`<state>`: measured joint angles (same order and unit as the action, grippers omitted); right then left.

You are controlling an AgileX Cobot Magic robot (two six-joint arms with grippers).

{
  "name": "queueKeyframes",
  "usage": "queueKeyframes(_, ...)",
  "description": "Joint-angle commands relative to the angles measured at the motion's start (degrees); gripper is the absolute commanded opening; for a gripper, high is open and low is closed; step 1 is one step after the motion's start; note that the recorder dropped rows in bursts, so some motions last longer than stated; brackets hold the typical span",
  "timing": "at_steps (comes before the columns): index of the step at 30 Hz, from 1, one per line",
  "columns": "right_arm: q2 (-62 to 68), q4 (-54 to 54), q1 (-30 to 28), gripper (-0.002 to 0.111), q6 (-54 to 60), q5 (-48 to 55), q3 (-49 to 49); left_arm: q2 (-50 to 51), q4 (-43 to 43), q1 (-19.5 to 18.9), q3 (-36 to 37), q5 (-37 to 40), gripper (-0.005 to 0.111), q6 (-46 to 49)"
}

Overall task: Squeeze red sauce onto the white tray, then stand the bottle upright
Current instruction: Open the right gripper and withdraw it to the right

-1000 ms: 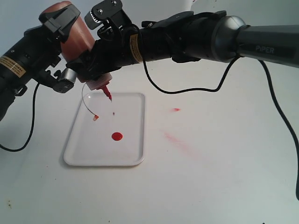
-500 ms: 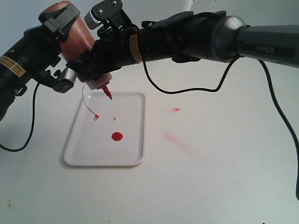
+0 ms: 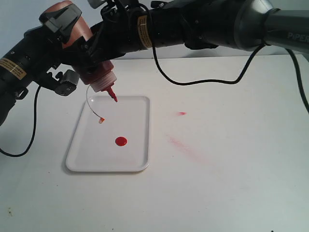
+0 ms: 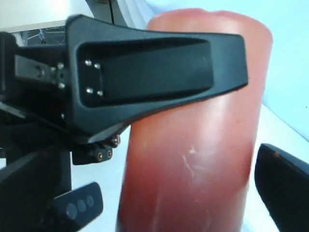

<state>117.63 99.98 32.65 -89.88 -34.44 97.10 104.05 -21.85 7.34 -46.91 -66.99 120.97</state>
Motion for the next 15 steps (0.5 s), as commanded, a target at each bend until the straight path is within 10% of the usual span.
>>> queueKeyframes(1, -0.73, -0.03, -3.66, 0.105, -5.49, -7.00, 0.26, -0.48, 2.06, 0.25, -0.46, -2.98, 0.000, -0.99)
queueKeyframes(8, -2.37, -0.03, -10.06, 0.088, -7.83, -20.09, 0.26, -0.48, 2.44, 0.25, -0.46, -1.98, 0.000, -0.99)
queueKeyframes(15, -3.37, -0.03, -16.16, 0.031, -7.83, -30.52, 0.26, -0.48, 2.54, 0.25, -0.46, -1.96, 0.000, -0.99)
